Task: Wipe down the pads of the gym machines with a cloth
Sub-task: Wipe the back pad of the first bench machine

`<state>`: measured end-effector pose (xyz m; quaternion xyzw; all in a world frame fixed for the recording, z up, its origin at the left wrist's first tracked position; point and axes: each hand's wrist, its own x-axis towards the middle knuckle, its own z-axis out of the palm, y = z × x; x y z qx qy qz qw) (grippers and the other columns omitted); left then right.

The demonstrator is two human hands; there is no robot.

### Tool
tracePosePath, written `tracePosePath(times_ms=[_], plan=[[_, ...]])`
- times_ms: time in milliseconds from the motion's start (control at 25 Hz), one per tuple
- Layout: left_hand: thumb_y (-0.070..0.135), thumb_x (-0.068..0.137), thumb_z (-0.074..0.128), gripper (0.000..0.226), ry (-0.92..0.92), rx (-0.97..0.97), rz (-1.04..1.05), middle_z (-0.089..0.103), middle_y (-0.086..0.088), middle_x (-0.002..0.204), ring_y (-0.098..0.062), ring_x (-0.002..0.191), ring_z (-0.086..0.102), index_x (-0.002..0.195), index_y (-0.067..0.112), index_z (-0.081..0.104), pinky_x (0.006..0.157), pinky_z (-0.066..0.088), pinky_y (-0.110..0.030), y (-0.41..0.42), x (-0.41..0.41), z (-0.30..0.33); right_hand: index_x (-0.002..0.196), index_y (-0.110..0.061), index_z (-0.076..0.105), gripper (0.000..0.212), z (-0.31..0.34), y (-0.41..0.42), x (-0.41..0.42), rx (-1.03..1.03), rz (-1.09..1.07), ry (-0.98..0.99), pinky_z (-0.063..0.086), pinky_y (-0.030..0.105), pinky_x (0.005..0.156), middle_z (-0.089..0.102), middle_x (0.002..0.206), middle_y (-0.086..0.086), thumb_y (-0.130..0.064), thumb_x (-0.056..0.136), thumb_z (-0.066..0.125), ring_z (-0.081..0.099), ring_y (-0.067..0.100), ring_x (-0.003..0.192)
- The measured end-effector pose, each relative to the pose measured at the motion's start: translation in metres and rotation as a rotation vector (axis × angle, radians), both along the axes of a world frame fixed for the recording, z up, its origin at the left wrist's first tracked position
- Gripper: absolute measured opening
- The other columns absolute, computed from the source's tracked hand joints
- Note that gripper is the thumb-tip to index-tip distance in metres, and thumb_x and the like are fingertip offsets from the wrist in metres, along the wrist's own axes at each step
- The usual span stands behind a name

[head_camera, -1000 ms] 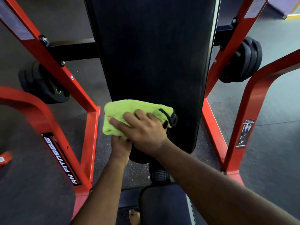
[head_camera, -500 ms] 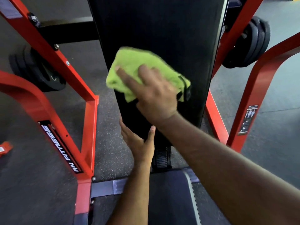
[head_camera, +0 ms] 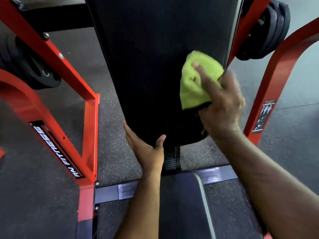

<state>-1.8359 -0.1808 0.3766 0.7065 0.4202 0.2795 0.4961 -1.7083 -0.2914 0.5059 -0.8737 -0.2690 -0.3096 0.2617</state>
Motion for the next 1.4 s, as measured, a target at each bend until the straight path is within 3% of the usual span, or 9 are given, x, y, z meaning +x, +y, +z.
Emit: tracePosePath(times_ms=[320, 440, 560, 720, 880, 1000, 1160, 1280, 1400], plan=[[-0.003, 0.069, 0.082, 0.120, -0.079, -0.107, -0.002, 0.030, -0.012, 0.159, -0.030, 0.143, 0.035, 0.154, 0.040, 0.008, 0.115, 0.033, -0.054, 0.002, -0.012, -0.032, 0.123, -0.032, 0.069, 0.038, -0.027, 0.115, -0.080, -0.130, 0.384, -0.155, 0.043, 0.033, 0.046, 0.066, 0.095, 0.003, -0.023, 0.090, 0.052, 0.058, 0.026, 0.077], [-0.019, 0.072, 0.071, 0.109, -0.180, -0.353, -0.026, 0.038, -0.030, 0.147, -0.046, 0.128, 0.046, 0.153, 0.032, 0.020, 0.108, 0.037, -0.053, -0.006, -0.023, -0.039, 0.125, -0.037, 0.065, 0.035, -0.079, 0.062, -0.092, -0.303, 0.495, -0.082, 0.047, 0.035, 0.052, 0.060, 0.092, -0.002, -0.031, 0.093, 0.052, 0.056, 0.023, 0.078], [-0.023, 0.077, 0.062, 0.097, -0.290, -0.592, 0.015, 0.057, -0.026, 0.129, -0.024, 0.100, 0.063, 0.152, 0.028, 0.028, 0.102, 0.042, -0.049, -0.014, -0.036, -0.037, 0.133, -0.042, 0.057, 0.052, -0.091, -0.004, -0.063, -0.185, 0.259, 0.048, 0.046, 0.036, 0.052, 0.042, 0.091, -0.002, -0.023, 0.086, 0.064, 0.054, 0.025, 0.075], [0.029, 0.101, 0.042, 0.041, -0.506, -1.145, 0.255, 0.058, -0.015, 0.129, -0.039, 0.124, 0.053, 0.142, 0.023, 0.045, 0.109, 0.038, -0.052, -0.022, -0.026, -0.009, 0.139, -0.036, 0.052, 0.076, -0.044, -0.015, -0.033, 0.197, -0.041, 0.240, 0.040, 0.030, 0.052, 0.035, 0.086, 0.002, -0.011, 0.070, 0.069, 0.042, 0.017, 0.069], [0.069, 0.093, 0.028, 0.080, -0.495, -1.366, 0.378, 0.049, -0.023, 0.138, -0.039, 0.132, 0.044, 0.136, 0.004, 0.048, 0.114, 0.029, -0.053, -0.011, -0.018, -0.007, 0.131, -0.023, 0.064, 0.074, 0.020, 0.061, -0.021, 0.372, -0.035, 0.130, 0.042, 0.032, 0.054, 0.044, 0.088, 0.005, 0.002, 0.061, 0.065, 0.051, 0.024, 0.077], [0.076, 0.090, 0.024, 0.086, -0.480, -1.401, 0.291, 0.049, -0.019, 0.145, -0.036, 0.133, 0.048, 0.130, 0.007, 0.058, 0.113, 0.034, -0.049, -0.010, -0.022, -0.005, 0.131, -0.031, 0.064, 0.055, 0.005, 0.106, -0.056, 0.070, 0.214, -0.004, 0.042, 0.037, 0.047, 0.061, 0.093, 0.009, -0.014, 0.078, 0.066, 0.055, 0.031, 0.078], [0.051, 0.099, 0.001, 0.076, -1.122, -1.383, 0.147, 0.064, -0.012, 0.126, -0.037, 0.114, 0.058, 0.127, 0.018, 0.063, 0.098, 0.043, -0.046, -0.018, -0.005, -0.009, 0.128, -0.035, 0.063, 0.042, -0.096, 0.055, -0.092, -0.392, 0.561, -0.105, 0.046, 0.036, 0.052, 0.060, 0.099, 0.000, -0.033, 0.087, 0.058, 0.051, 0.025, 0.082], [0.075, 0.090, 0.023, 0.084, -0.518, -1.340, 0.289, 0.063, -0.019, 0.128, -0.036, 0.123, 0.055, 0.131, 0.009, 0.057, 0.111, 0.034, -0.051, -0.010, -0.022, -0.010, 0.132, -0.041, 0.060, 0.037, -0.118, -0.022, -0.065, -0.448, 0.459, -0.088, 0.045, 0.037, 0.053, 0.049, 0.099, -0.001, -0.030, 0.097, 0.054, 0.053, 0.025, 0.080], [0.075, 0.090, 0.027, 0.090, -0.527, -1.455, 0.257, 0.042, -0.022, 0.148, -0.036, 0.140, 0.038, 0.141, 0.002, 0.042, 0.118, 0.022, -0.053, -0.011, -0.033, -0.012, 0.131, -0.042, 0.060, 0.046, -0.079, -0.048, -0.032, -0.239, 0.164, -0.039, 0.038, 0.036, 0.057, 0.047, 0.089, 0.004, -0.024, 0.090, 0.071, 0.055, 0.029, 0.075]])
